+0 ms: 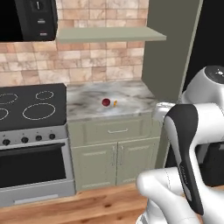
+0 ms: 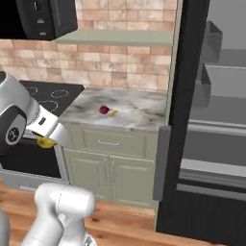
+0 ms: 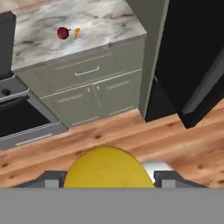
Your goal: Open the fridge, remove the pear, lemon, and shrimp, and place them on any counter.
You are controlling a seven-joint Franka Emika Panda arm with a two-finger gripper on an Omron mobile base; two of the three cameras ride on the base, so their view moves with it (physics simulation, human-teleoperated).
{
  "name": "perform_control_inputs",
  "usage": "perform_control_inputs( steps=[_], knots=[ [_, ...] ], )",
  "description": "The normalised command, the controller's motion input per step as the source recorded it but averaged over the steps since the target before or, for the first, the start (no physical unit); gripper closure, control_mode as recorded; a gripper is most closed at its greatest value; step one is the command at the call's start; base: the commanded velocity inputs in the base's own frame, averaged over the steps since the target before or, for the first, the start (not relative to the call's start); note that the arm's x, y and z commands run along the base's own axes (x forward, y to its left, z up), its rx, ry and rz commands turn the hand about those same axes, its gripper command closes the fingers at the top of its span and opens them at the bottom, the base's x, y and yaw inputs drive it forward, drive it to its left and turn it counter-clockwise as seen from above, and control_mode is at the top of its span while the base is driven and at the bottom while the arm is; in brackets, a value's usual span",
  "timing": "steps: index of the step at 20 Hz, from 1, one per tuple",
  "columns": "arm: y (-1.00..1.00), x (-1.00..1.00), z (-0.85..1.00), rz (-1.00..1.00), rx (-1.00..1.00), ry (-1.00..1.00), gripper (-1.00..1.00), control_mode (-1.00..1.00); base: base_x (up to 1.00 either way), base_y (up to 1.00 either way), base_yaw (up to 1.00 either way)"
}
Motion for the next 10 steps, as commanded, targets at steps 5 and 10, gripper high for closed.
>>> perform_control_inputs(
  steps=[5, 10],
  knots=[
    [0.0, 0.0, 0.0, 0.0, 0.0, 0.0, 1.0, 1.0, 0.78, 0.63, 0.0],
    [0.0, 0.0, 0.0, 0.0, 0.0, 0.0, 1.0, 1.0, 0.91, 0.29, 0.0]
  ],
)
